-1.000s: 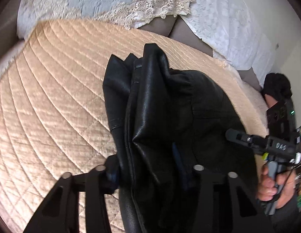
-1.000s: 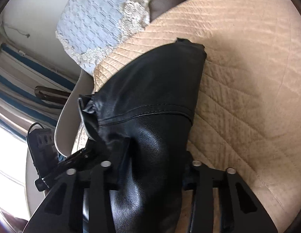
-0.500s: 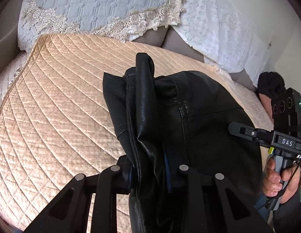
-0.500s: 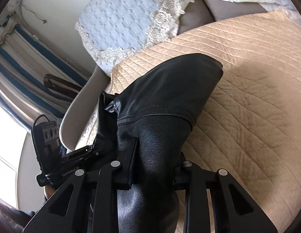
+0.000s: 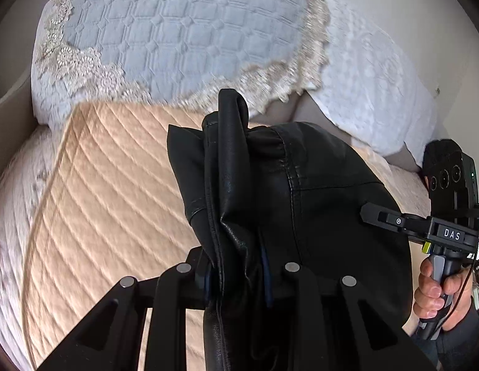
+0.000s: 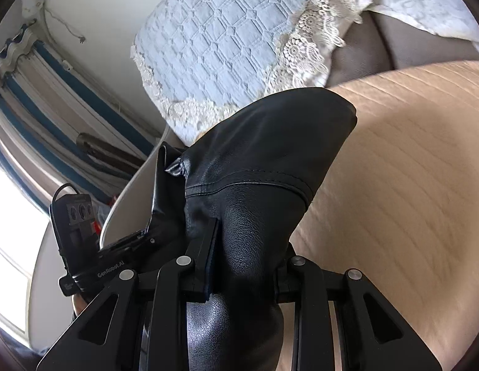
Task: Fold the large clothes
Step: 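Lay the folded jacket down and open both tools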
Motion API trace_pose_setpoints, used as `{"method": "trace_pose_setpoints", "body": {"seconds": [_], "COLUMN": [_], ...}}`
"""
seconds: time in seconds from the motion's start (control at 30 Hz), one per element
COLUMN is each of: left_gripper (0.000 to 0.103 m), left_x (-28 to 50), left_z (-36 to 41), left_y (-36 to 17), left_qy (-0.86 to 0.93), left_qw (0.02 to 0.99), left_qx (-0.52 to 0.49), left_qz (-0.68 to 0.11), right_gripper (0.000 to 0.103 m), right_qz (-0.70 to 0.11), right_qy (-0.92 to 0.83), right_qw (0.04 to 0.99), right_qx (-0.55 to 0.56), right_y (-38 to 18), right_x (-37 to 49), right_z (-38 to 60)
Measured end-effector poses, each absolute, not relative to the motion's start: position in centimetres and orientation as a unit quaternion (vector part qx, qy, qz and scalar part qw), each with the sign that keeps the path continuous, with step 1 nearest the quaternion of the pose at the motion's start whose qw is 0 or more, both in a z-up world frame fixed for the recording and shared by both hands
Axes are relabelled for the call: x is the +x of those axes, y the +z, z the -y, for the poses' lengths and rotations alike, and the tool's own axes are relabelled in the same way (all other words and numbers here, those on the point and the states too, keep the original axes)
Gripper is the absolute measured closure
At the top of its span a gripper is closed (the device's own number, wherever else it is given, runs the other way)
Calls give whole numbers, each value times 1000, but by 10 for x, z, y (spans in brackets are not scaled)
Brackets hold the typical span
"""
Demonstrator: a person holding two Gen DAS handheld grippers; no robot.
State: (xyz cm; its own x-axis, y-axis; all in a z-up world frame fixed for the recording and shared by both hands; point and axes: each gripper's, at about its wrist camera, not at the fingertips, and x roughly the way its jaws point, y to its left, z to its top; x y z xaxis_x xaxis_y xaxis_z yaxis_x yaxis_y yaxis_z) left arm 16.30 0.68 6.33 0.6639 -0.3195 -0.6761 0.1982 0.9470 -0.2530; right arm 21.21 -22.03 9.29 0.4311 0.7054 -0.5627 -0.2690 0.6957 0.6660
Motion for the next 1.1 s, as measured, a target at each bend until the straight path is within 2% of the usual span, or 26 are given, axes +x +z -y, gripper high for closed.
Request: {"method": "trace_pose_setpoints", "body": {"seconds": [0.1,0.17,0.23,0.3,0.5,0.63,0.77,1.1], "left_gripper": [76,76,72,68,69,68,59,52], "left_x": [199,220,228,215,145,101,60,9], "left_z": [-17,-22,-30,-41,-48,-38,-23,1], "left_y": [48,25,1,2,22,34,40,39], "left_qy": [-132,-105,-70,-79,-44,-28,-16,-5], "left_qw": [907,898,887,893,911,916,920,916], "left_qx": [-82,-73,-62,-88,-72,-68,-69,-52], "left_qz": [-392,-422,-452,-435,-403,-393,-386,-399], "right_gripper": [63,62,62,59,57,48,47,45], "right_qz": [-479,-511,-509,-492,-477,-461,-449,-448], "right_qy": [264,211,215,225,225,229,231,200], "right_qw": [800,808,809,818,839,852,861,870], "right_qx": [246,204,200,196,133,100,71,48], "right_y": [62,42,40,48,69,83,93,97], "right_x": [247,254,246,227,163,121,81,29], "right_z": [217,216,221,228,223,213,202,197]}}
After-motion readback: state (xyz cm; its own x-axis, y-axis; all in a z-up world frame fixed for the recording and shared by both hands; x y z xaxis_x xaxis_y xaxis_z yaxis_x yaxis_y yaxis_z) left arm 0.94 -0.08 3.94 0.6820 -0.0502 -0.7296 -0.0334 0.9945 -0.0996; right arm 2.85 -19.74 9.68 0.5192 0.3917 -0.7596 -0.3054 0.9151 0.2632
